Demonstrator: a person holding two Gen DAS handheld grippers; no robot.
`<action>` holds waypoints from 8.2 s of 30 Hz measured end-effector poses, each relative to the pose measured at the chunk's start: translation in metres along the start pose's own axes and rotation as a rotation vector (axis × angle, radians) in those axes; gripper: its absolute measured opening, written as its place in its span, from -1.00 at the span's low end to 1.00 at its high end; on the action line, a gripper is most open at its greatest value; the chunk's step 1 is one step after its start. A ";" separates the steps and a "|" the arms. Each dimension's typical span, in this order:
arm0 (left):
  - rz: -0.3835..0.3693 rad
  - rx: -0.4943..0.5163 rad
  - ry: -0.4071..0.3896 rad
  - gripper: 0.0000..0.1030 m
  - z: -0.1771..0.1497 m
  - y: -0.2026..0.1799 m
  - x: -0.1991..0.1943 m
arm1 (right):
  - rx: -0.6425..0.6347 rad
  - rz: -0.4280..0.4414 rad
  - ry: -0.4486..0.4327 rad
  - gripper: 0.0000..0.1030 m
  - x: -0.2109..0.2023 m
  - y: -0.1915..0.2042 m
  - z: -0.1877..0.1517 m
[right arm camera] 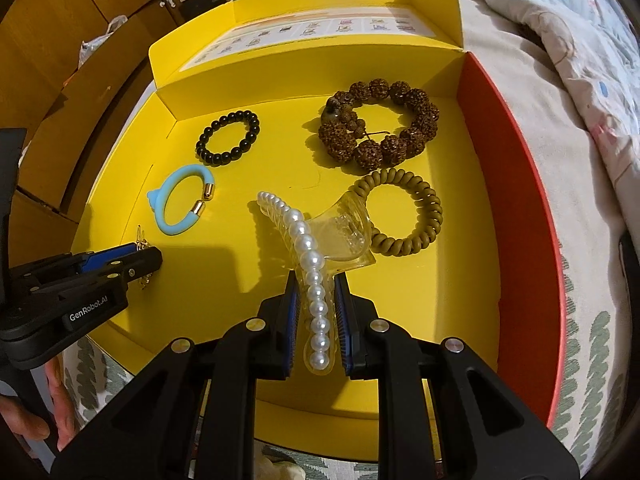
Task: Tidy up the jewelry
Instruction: 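Carry the gold charm and pearl hair claw up into the yellow box, then open both tools to set the charm and hair claw in the box, then move the left tool to the white bunny clip while the right tool approaches the red bead hairpin, then close the left tool on the bunny clip while the right tool grasps the red bead hairpin, then carry the bunny clip and red bead hairpin into the yellow box, then open both tools to release the bunny clip and hairpin in the box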
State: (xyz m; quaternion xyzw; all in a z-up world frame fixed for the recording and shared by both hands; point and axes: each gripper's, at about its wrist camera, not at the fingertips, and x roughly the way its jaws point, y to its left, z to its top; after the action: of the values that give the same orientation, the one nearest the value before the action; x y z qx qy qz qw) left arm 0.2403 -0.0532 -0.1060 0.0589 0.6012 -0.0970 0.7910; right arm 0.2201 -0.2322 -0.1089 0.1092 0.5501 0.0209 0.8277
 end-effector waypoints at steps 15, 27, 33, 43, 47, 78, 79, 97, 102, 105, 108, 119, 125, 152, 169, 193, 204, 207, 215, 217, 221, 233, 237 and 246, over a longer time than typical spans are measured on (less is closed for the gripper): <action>0.005 0.009 -0.029 -0.49 -0.003 -0.001 -0.010 | 0.006 -0.011 -0.021 -0.57 -0.008 -0.008 0.002; -0.004 0.014 -0.041 -0.40 0.000 0.001 -0.017 | -0.035 -0.054 -0.019 -0.51 -0.010 -0.005 0.000; -0.007 0.014 -0.050 -0.38 0.002 0.000 -0.020 | -0.057 -0.081 -0.043 -0.38 -0.015 -0.003 0.000; -0.023 0.045 -0.126 -0.38 -0.012 0.000 -0.053 | -0.078 -0.093 -0.141 0.09 -0.046 -0.001 -0.001; -0.028 0.051 -0.182 -0.17 -0.030 0.001 -0.076 | -0.066 -0.058 -0.201 0.09 -0.078 -0.006 -0.004; 0.026 0.117 -0.128 -0.06 -0.157 0.002 -0.075 | 0.170 -0.040 -0.137 0.09 -0.121 -0.119 -0.109; 0.031 0.119 -0.126 -0.03 -0.158 0.001 -0.074 | 0.163 -0.033 -0.118 0.09 -0.117 -0.116 -0.109; 0.046 0.148 -0.085 0.02 -0.164 -0.006 -0.061 | 0.008 -0.067 0.047 0.09 -0.065 -0.060 -0.123; 0.021 0.156 -0.103 0.02 -0.166 -0.008 -0.071 | 0.012 -0.070 0.051 0.09 -0.062 -0.061 -0.122; 0.007 0.168 -0.102 0.02 -0.169 -0.012 -0.073 | 0.010 -0.070 0.050 0.09 -0.064 -0.061 -0.122; 0.012 0.196 -0.095 0.04 -0.171 -0.018 -0.071 | 0.012 -0.069 0.054 0.09 -0.063 -0.061 -0.122; 0.004 0.233 -0.062 0.17 -0.173 -0.028 -0.061 | 0.016 -0.078 0.069 0.08 -0.058 -0.060 -0.123; 0.028 0.239 -0.045 0.20 -0.175 -0.031 -0.053 | 0.027 -0.090 0.078 -0.13 -0.050 -0.061 -0.121; -0.047 0.182 -0.013 -0.02 -0.167 -0.017 -0.055 | 0.051 -0.096 0.098 -0.47 -0.049 -0.067 -0.123; -0.138 0.127 -0.113 -0.03 -0.158 0.007 -0.104 | 0.055 -0.052 0.026 -0.48 -0.082 -0.056 -0.118; -0.180 0.025 -0.091 -0.03 -0.016 -0.006 -0.081 | -0.042 0.160 -0.003 -0.47 -0.053 0.035 0.021; -0.165 -0.004 -0.042 -0.03 0.001 0.000 -0.043 | -0.023 0.143 0.067 -0.47 -0.007 0.026 0.019; -0.163 -0.001 -0.026 -0.03 0.001 -0.001 -0.037 | -0.031 0.122 0.071 -0.47 -0.005 0.026 0.017; -0.144 -0.002 -0.008 -0.03 0.003 0.001 -0.025 | -0.040 0.083 0.075 -0.47 0.004 0.028 0.018; -0.140 0.004 -0.009 -0.03 0.004 -0.001 -0.023 | -0.042 0.070 0.077 -0.47 0.005 0.028 0.018; -0.125 0.018 -0.008 -0.03 0.003 -0.006 -0.020 | -0.042 0.058 0.075 -0.47 0.007 0.028 0.018; -0.121 0.030 -0.016 0.00 0.004 -0.010 -0.018 | -0.036 0.037 0.055 -0.42 0.007 0.024 0.020; -0.130 0.027 -0.017 0.01 0.004 -0.009 -0.020 | -0.039 0.035 0.048 -0.42 0.004 0.025 0.020; -0.147 0.036 -0.050 0.02 0.003 -0.009 -0.030 | -0.028 0.035 0.004 -0.41 -0.012 0.019 0.019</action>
State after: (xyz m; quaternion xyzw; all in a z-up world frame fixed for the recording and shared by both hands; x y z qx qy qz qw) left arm 0.2333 -0.0597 -0.0758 0.0266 0.5820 -0.1670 0.7954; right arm 0.2345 -0.2183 -0.0870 0.1072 0.5495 0.0432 0.8275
